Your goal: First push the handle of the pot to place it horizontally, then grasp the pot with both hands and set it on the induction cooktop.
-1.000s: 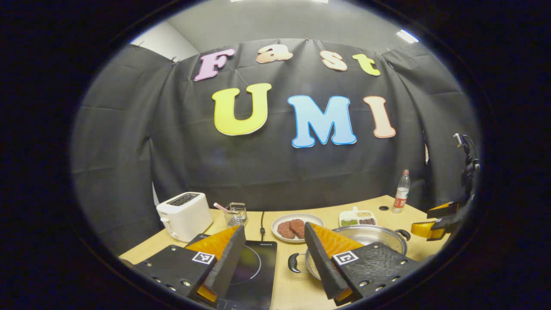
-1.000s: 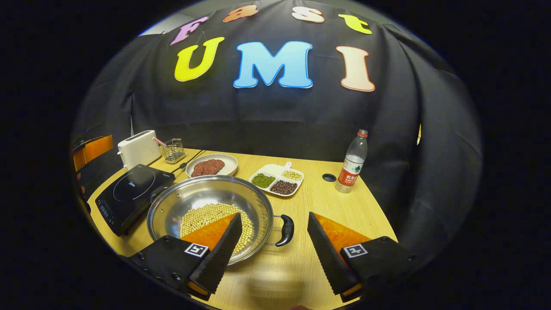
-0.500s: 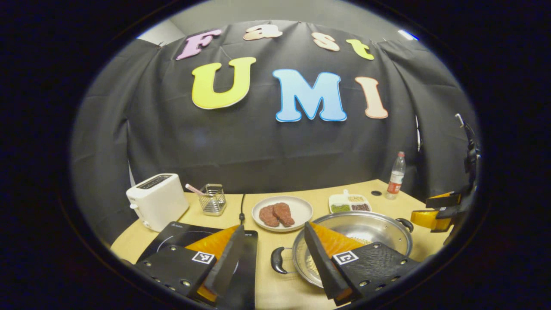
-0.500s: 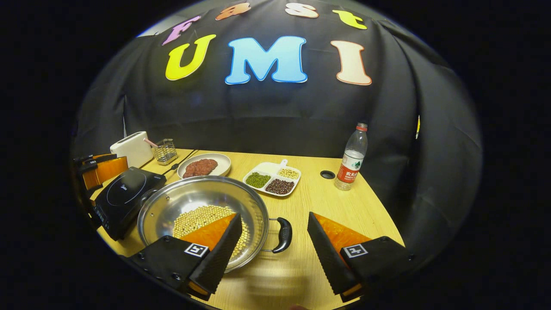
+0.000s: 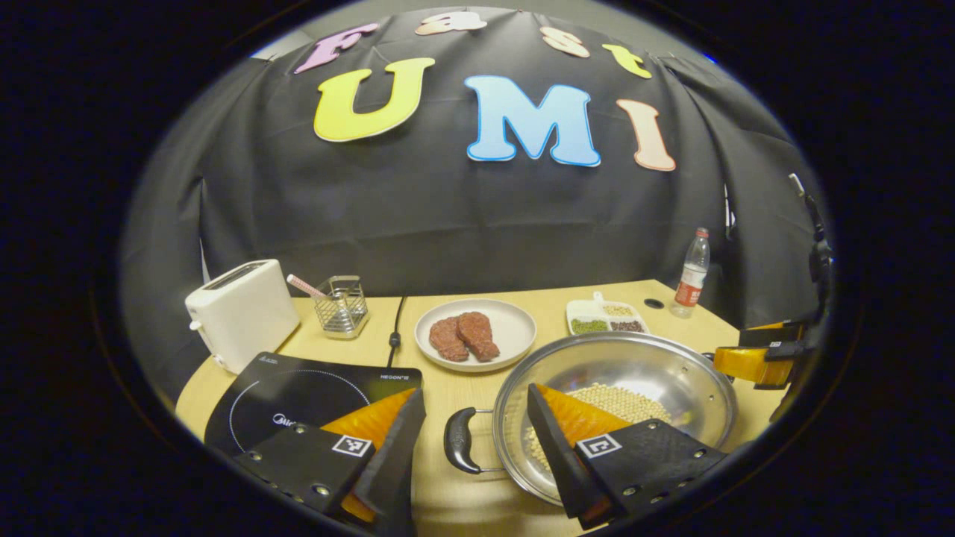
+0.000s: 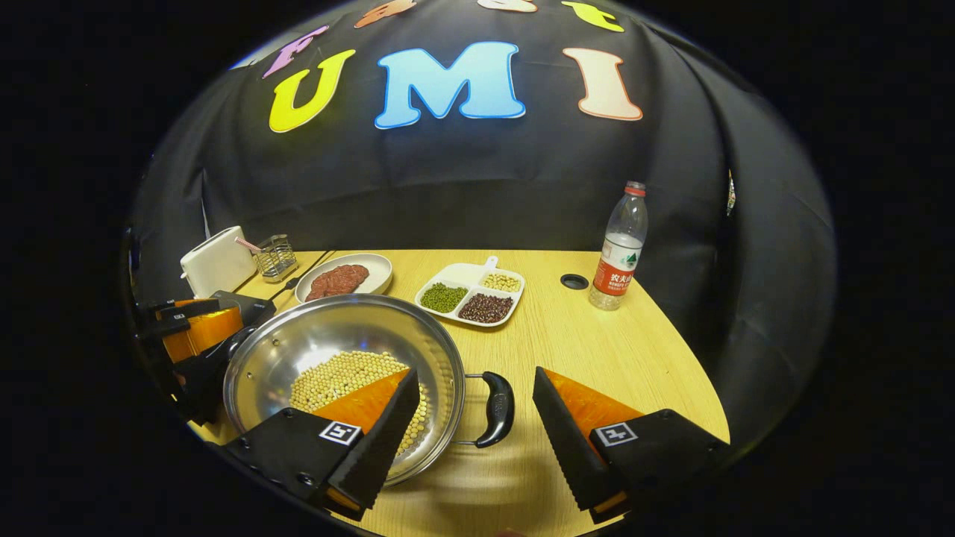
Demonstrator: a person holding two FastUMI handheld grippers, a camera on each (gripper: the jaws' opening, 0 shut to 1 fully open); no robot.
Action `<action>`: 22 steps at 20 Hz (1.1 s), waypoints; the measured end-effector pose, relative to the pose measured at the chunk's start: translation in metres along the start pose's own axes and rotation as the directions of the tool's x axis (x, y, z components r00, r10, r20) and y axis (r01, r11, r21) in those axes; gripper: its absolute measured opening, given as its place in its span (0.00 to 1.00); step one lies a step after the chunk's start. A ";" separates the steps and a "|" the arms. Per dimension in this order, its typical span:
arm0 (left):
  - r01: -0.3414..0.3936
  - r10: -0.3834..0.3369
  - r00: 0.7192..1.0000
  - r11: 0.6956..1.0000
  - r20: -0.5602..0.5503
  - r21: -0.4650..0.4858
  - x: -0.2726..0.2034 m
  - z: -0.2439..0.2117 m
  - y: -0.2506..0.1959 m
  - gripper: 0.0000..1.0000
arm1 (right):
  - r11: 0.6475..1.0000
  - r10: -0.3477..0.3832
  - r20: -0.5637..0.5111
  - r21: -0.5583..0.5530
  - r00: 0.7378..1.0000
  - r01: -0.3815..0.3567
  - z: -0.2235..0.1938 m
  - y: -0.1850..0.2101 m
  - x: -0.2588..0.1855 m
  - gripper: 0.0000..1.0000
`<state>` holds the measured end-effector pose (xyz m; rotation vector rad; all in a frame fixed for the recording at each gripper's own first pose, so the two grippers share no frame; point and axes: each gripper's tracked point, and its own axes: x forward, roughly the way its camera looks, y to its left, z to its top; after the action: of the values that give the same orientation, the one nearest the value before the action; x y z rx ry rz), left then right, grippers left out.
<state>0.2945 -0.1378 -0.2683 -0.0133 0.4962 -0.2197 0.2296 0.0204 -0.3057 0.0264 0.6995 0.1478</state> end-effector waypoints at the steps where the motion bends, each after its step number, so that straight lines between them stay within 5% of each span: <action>1: 0.003 -0.003 1.000 1.000 -0.017 -0.002 0.003 -0.006 0.000 0.84 | 1.000 -0.001 -0.007 0.006 1.000 0.001 -0.003 -0.001 0.002 0.98; 14: -0.008 0.004 0.987 1.000 -0.160 -0.023 0.027 -0.058 -0.003 0.82 | 0.998 0.015 -0.111 0.066 0.994 -0.008 -0.034 -0.005 0.024 0.96; 20: -0.016 0.010 0.982 1.000 -0.190 -0.027 0.028 -0.065 -0.001 0.84 | 0.997 0.027 -0.130 0.081 0.991 -0.016 -0.037 -0.001 0.028 0.89; 22: -0.019 0.012 0.980 0.999 -0.198 -0.030 0.029 -0.068 -0.002 0.73 | 0.997 0.022 -0.128 0.079 0.991 -0.012 -0.036 0.002 0.028 0.74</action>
<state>0.2864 -0.1428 -0.3414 -0.0182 0.6977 -0.1989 0.2271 0.0250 -0.3507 0.0989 0.8344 0.1395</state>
